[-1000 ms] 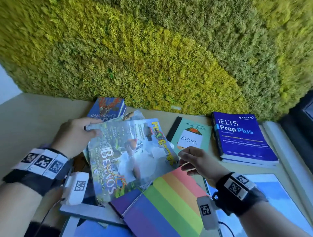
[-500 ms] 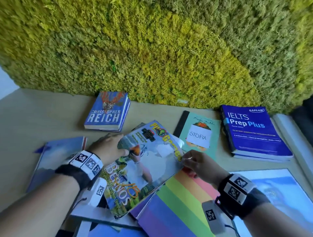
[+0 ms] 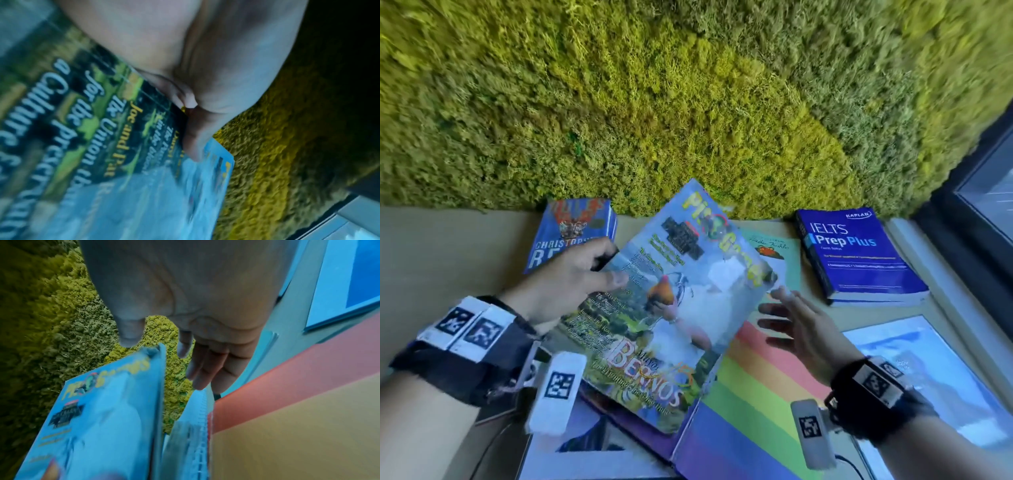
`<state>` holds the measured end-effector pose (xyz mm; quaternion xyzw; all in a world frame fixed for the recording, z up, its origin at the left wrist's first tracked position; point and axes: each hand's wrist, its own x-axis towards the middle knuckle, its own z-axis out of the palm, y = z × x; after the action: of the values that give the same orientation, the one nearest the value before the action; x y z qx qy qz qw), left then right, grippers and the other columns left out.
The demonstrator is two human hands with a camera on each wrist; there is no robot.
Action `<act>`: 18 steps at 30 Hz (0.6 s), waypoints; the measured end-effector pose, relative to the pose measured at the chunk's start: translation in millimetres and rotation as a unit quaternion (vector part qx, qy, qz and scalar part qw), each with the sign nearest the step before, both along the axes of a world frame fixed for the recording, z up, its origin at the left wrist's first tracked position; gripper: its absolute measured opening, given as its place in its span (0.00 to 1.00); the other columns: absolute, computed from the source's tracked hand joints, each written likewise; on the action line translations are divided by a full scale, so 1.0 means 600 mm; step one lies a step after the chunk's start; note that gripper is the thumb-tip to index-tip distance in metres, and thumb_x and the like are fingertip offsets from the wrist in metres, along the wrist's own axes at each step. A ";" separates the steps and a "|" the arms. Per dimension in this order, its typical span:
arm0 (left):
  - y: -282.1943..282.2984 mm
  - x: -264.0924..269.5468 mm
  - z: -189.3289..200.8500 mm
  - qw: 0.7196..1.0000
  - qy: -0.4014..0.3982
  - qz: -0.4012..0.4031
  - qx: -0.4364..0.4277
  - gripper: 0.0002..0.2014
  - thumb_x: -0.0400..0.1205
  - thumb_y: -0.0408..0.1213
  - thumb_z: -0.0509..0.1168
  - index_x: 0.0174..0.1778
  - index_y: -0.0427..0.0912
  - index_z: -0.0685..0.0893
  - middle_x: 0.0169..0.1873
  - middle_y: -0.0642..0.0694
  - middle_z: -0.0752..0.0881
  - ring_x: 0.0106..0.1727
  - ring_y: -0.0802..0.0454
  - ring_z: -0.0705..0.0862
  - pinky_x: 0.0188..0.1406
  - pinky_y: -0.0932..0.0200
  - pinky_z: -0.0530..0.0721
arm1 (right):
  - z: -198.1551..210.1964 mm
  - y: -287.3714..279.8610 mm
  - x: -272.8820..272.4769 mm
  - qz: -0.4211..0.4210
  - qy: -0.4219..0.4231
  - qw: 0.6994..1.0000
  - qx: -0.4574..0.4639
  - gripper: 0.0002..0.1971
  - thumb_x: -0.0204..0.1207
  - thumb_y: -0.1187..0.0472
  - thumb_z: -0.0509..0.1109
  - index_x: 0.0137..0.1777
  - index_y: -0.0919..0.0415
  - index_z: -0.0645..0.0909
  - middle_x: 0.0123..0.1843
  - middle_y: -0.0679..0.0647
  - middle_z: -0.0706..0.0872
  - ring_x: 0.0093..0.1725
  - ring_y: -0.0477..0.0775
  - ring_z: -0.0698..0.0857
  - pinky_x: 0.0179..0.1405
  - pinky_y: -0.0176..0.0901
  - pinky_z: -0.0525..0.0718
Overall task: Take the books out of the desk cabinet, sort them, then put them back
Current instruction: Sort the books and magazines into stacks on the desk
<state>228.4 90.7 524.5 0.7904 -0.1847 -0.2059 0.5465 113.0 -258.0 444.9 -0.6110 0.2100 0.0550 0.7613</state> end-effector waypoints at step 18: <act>-0.213 0.032 -0.008 0.990 0.087 0.083 -0.073 0.27 0.85 0.20 0.64 0.71 0.57 0.74 0.54 0.62 0.88 0.63 0.54 0.88 0.44 0.58 0.86 | 0.096 -0.029 0.119 0.013 -0.008 0.998 -0.065 0.12 0.81 0.70 0.65 0.60 0.64 0.86 0.58 0.72 0.90 0.51 0.73 0.91 0.50 0.66 0.91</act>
<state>247.8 -36.9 519.9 0.7398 -0.0849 -0.2143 0.6321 184.1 -275.7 502.5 -0.6622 0.1993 0.0459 0.7209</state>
